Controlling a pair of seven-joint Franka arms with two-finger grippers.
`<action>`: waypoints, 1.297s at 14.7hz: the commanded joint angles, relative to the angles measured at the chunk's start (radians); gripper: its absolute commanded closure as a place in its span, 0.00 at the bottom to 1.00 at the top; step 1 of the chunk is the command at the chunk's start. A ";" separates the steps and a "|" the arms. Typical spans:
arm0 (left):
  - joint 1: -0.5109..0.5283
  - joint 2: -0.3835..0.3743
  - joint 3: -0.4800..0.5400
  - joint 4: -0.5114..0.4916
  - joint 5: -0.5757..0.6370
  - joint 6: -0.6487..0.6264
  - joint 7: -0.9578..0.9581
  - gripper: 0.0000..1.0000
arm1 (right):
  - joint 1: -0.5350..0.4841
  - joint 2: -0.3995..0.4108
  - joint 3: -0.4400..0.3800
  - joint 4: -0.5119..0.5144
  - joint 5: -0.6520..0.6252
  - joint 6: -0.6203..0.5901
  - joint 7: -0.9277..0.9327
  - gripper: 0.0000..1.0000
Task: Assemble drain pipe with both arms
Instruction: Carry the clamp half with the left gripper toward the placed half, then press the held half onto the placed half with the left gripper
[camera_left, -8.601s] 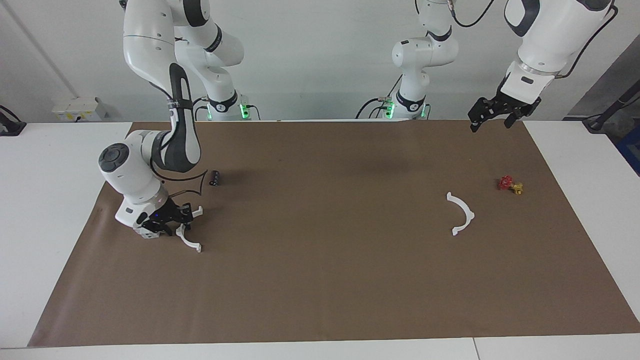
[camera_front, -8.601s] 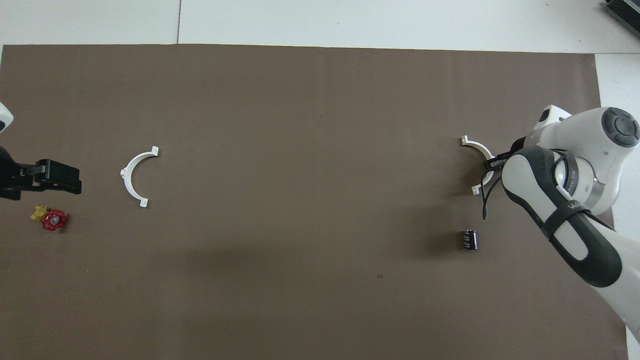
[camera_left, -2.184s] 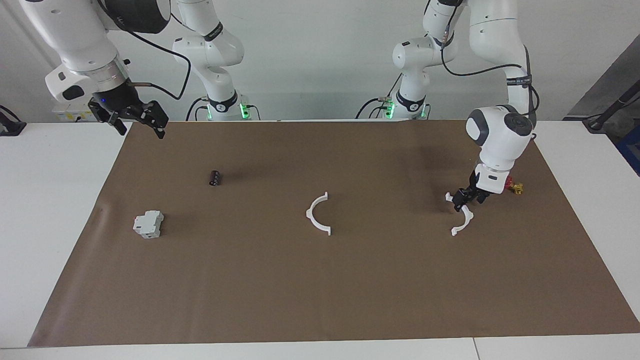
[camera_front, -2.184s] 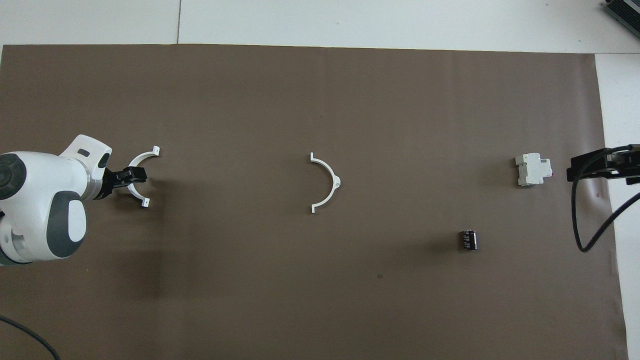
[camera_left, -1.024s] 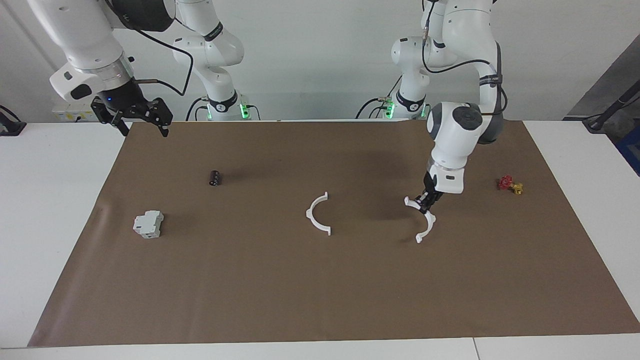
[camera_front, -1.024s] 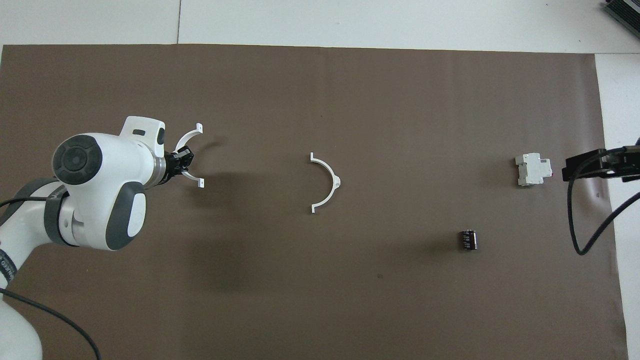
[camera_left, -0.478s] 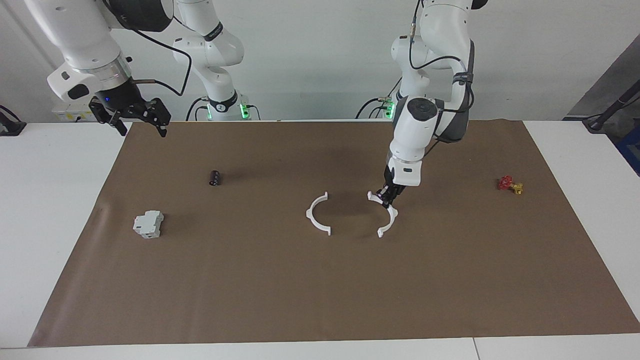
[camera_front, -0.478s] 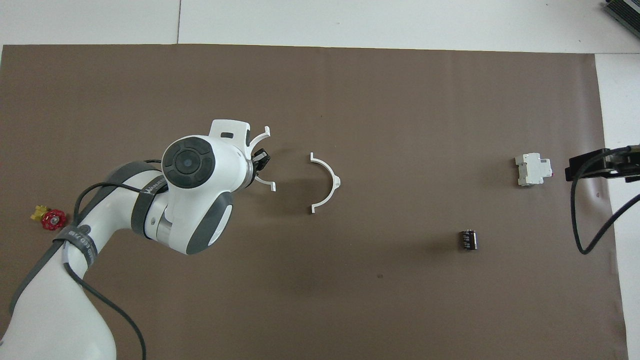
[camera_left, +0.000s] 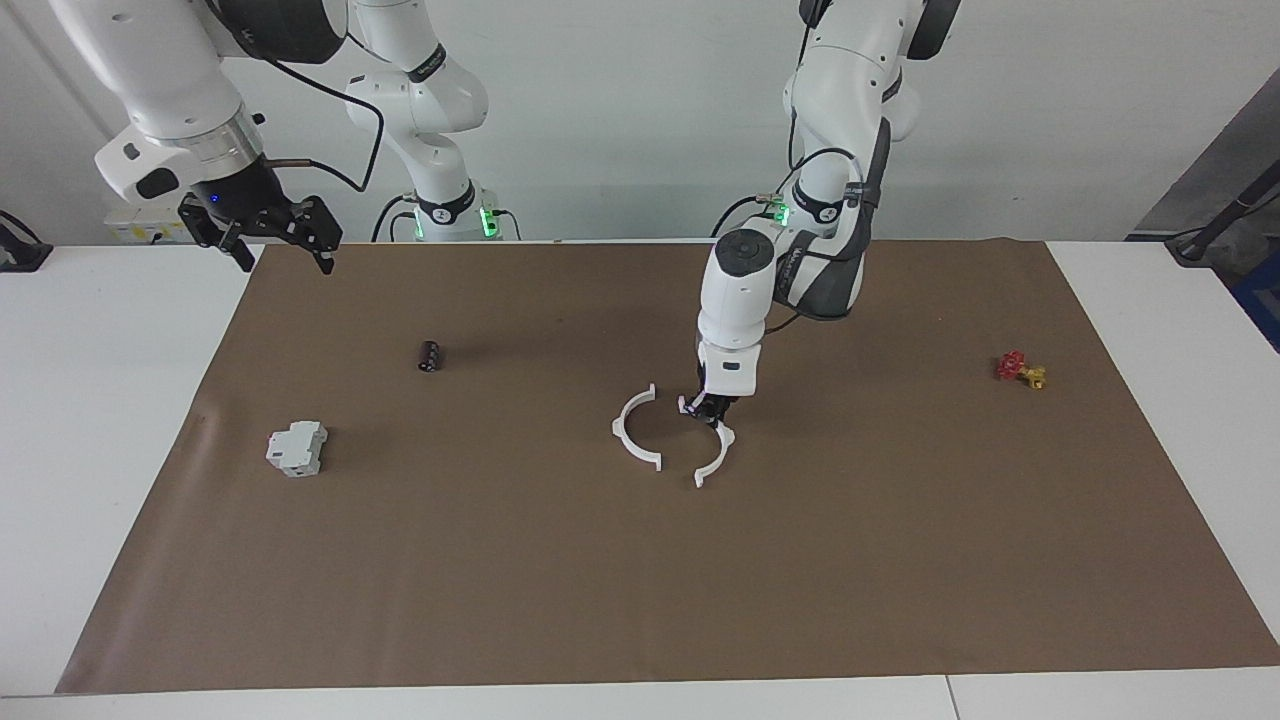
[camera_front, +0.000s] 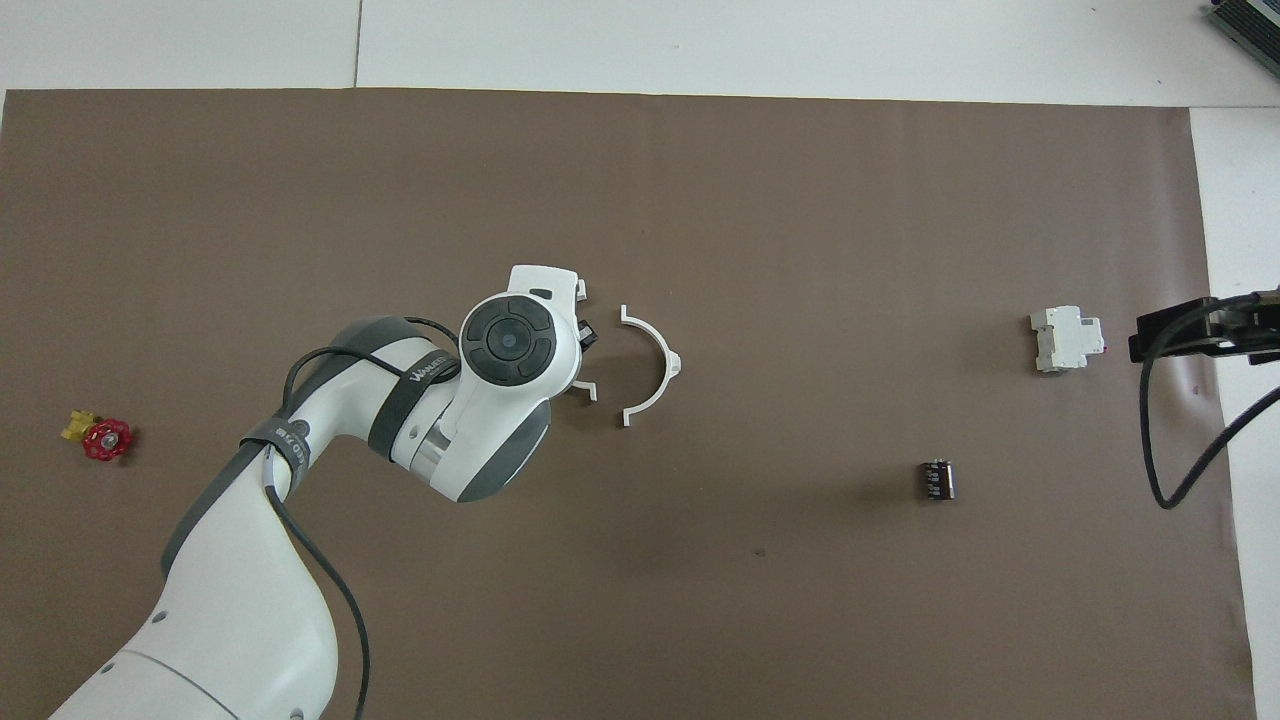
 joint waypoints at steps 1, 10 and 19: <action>-0.024 -0.013 0.018 0.009 0.026 -0.051 -0.020 1.00 | -0.003 -0.007 0.002 0.000 -0.009 -0.010 -0.023 0.00; -0.063 -0.016 0.017 0.012 0.082 -0.071 -0.161 1.00 | -0.003 -0.007 0.002 0.001 -0.009 -0.010 -0.023 0.00; -0.086 -0.014 0.015 0.013 0.082 -0.049 -0.163 1.00 | -0.003 -0.007 0.002 0.000 -0.008 -0.010 -0.023 0.00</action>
